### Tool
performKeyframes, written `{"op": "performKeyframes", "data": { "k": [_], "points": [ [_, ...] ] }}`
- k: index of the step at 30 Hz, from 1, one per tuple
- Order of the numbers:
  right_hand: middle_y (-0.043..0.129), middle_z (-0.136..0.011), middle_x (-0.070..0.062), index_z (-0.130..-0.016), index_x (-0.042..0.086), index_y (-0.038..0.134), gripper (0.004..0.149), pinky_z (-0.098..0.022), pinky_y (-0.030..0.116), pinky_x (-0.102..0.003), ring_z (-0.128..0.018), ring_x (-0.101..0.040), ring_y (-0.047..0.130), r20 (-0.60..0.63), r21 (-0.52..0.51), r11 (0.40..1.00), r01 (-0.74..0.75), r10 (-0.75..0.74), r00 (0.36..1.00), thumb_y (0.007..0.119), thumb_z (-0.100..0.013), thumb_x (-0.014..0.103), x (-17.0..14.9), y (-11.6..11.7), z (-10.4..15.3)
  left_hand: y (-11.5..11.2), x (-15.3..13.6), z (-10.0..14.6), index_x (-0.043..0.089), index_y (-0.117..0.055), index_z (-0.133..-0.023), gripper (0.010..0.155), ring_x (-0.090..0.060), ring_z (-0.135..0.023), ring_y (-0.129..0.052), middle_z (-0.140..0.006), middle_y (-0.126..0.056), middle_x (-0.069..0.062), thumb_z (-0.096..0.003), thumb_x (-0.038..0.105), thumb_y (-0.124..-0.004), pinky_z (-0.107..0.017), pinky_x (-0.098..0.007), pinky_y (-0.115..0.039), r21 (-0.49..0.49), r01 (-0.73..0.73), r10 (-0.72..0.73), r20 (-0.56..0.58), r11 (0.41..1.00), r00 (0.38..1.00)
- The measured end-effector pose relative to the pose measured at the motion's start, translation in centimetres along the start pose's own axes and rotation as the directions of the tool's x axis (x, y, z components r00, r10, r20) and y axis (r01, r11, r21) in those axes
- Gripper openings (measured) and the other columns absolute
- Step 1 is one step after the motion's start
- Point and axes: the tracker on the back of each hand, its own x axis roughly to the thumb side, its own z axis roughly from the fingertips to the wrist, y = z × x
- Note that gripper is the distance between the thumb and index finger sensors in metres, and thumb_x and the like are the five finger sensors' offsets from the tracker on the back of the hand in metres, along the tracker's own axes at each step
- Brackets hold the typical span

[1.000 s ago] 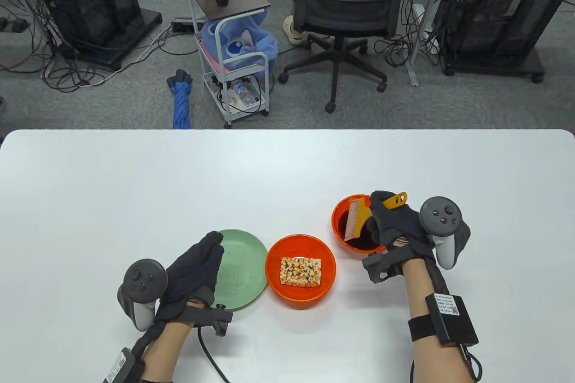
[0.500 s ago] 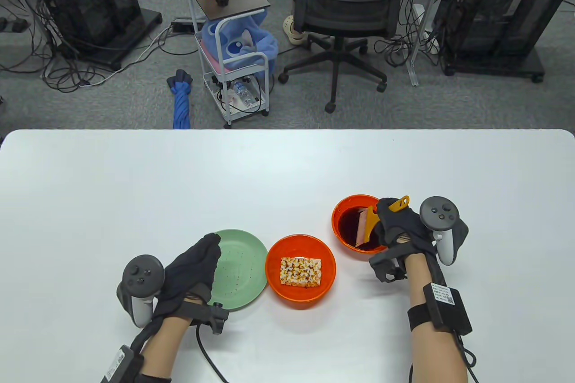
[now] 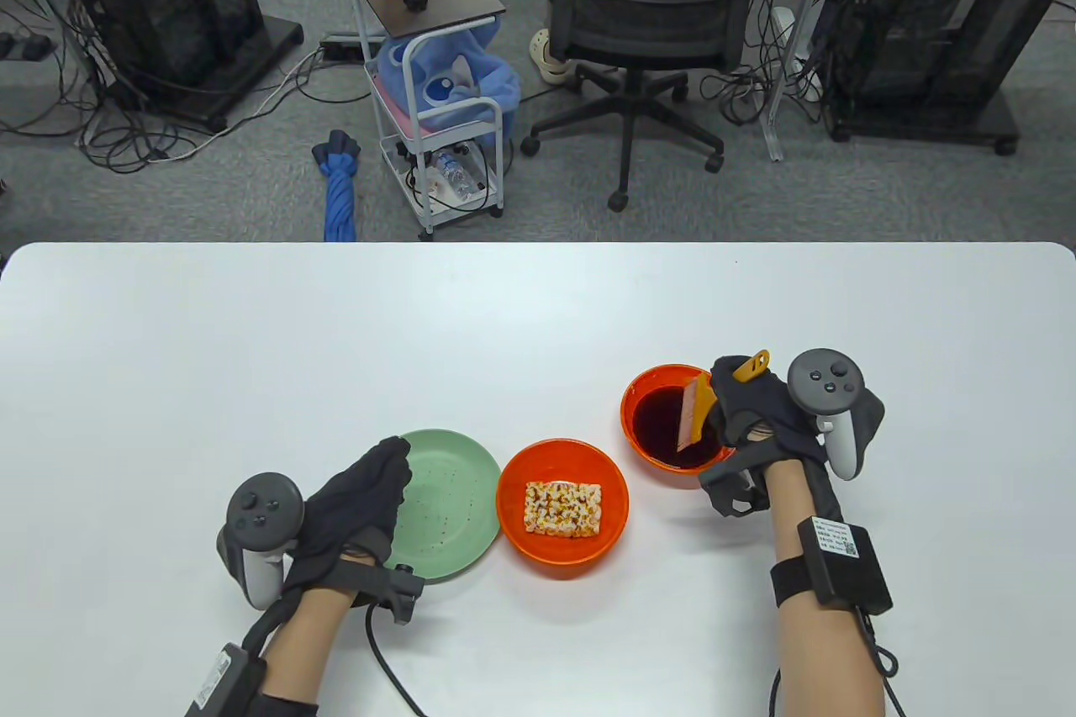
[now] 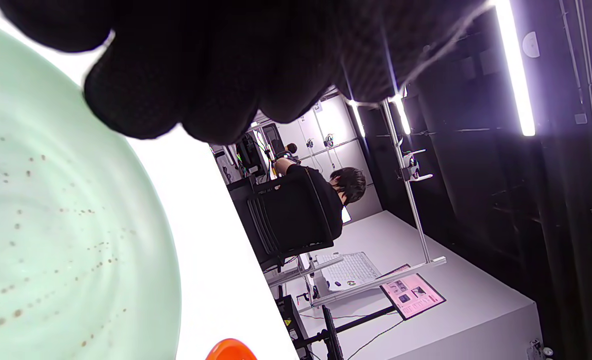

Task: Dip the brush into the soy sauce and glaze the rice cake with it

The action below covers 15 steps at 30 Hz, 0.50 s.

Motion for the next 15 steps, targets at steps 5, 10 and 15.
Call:
{"op": "performKeyframes", "data": {
  "k": [5,10,15],
  "points": [
    [0.097,-0.054,-0.013,-0.089,0.007,0.069,0.046,-0.023,0.086,-0.044,-0.023,-0.019,0.097,-0.018,0.013,1.0,-0.005,0.005,1.0,0.069,-0.053,0.035,-0.7,0.8,-0.2,0.0,0.1,0.1,0.019,-0.077,-0.095,0.053,-0.039,-0.063,-0.095,-0.081,-0.09,-0.014,-0.0498,0.047,-0.074,-0.046,-0.054,-0.076,-0.009,-0.001,0.001,-0.007,1.0,1.0],
    [0.097,-0.054,-0.013,-0.089,0.006,0.069,0.046,-0.023,0.086,-0.044,-0.023,-0.019,0.097,-0.032,0.015,0.999,-0.041,0.041,0.999,0.07,-0.053,0.034,-1.1,0.8,-0.4,0.0,0.1,0.1,0.019,-0.077,-0.095,0.053,-0.039,-0.063,-0.095,-0.081,-0.09,-0.014,-0.0498,0.047,-0.074,-0.046,-0.054,-0.076,-0.011,-0.001,0.001,-0.013,1.0,1.0],
    [0.097,-0.054,-0.014,-0.089,0.006,0.069,0.046,-0.024,0.086,-0.044,-0.023,-0.02,0.097,-0.033,0.007,0.996,-0.087,0.087,0.996,0.07,-0.052,0.034,-0.7,-0.3,-0.5,0.0,0.2,0.0,0.02,-0.077,-0.095,0.053,-0.039,-0.063,-0.095,-0.081,-0.09,-0.014,-0.0497,0.047,-0.074,-0.047,-0.054,-0.076,-0.014,0.002,-0.002,-0.016,1.0,1.0]
  ]
}}
